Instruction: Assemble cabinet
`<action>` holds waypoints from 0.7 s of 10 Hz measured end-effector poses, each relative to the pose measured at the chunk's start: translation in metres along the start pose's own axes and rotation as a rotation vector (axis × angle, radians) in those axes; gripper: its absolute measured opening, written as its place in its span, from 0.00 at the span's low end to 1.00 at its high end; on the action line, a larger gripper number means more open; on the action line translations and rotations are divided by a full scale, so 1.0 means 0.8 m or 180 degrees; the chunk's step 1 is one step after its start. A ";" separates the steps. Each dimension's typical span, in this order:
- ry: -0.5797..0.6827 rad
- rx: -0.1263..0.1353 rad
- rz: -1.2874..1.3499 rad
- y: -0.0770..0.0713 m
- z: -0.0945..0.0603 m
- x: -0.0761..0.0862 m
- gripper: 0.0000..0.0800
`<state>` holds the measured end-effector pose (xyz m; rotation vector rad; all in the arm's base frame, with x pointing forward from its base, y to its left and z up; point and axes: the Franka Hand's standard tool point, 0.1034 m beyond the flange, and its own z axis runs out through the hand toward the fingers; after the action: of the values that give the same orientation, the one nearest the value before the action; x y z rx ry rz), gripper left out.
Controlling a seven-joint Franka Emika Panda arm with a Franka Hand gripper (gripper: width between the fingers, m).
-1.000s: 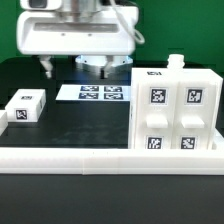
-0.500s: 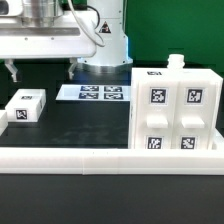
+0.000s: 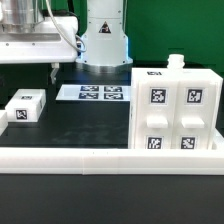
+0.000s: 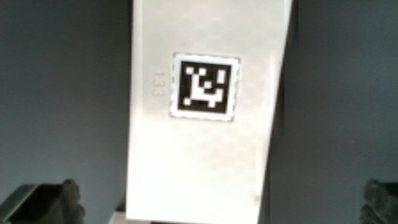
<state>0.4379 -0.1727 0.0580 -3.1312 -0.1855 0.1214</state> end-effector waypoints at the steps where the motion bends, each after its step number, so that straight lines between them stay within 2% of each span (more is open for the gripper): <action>1: -0.0026 0.0002 0.0000 0.000 0.007 -0.003 1.00; 7: -0.0126 -0.0028 -0.0022 0.001 0.050 -0.017 1.00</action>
Offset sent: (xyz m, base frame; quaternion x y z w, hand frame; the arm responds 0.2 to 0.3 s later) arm -0.0071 -0.0031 -0.0209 0.0020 0.0056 -0.0004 1.0000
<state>0.4217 -0.1750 0.0193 -3.1385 -0.1975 0.1833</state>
